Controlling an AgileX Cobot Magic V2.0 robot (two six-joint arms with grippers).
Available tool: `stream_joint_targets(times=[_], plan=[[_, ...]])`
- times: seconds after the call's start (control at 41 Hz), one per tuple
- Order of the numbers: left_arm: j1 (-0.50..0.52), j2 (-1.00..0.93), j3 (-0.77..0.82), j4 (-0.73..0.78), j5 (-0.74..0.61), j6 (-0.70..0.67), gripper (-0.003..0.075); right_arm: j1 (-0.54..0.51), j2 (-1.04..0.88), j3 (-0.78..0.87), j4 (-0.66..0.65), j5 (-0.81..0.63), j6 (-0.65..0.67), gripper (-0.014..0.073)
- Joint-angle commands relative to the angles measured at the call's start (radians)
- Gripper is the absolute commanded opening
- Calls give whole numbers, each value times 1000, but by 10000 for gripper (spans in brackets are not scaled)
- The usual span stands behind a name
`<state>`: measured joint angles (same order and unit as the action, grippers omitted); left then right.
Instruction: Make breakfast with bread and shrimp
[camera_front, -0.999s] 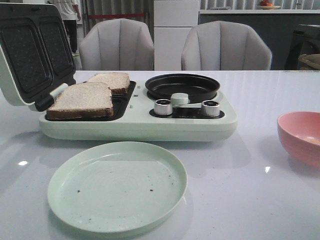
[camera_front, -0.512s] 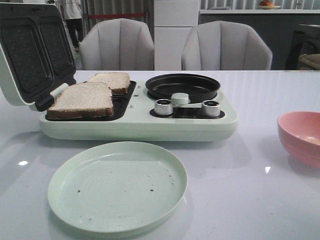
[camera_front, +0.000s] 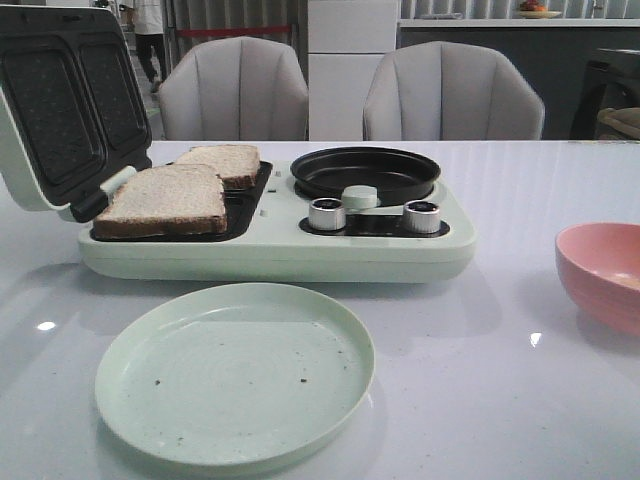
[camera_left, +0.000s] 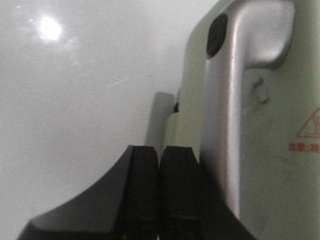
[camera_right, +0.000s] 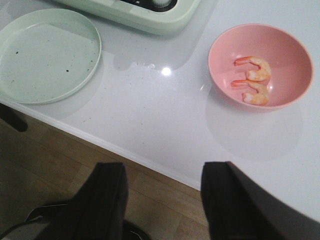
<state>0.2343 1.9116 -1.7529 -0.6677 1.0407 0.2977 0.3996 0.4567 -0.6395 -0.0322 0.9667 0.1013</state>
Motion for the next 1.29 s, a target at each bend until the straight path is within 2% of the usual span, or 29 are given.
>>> stream_joint_targets(times=[0.0, 0.073, 0.146, 0.292, 0.487, 0.756, 0.926, 1.024, 1.267], plan=[[0, -57, -42, -221, 10, 90, 100, -1, 6, -26, -14, -68, 1, 447], [-5, -61, -42, -302, 27, 134, 100, -1, 6, -26, -14, -68, 1, 447], [-19, -66, -42, -317, 38, 146, 100, -1, 6, -26, -14, -68, 1, 447], [-71, -78, -42, -283, 97, 194, 100, -1, 6, -26, -14, -68, 1, 447], [-194, -146, 1, -202, 88, 221, 100, -1, 6, -26, -14, -68, 1, 447], [-433, -335, 134, -24, -73, 233, 100, -1, 6, -26, -14, -68, 1, 447], [-580, -469, 276, 91, -147, 233, 100, -1, 6, -26, -14, -68, 1, 447], [-650, -555, 378, 110, -211, 233, 100, -1, 6, -26, -14, -68, 1, 447], [-738, -779, 630, 146, -321, 233, 100, -1, 6, -26, -14, -68, 1, 447]])
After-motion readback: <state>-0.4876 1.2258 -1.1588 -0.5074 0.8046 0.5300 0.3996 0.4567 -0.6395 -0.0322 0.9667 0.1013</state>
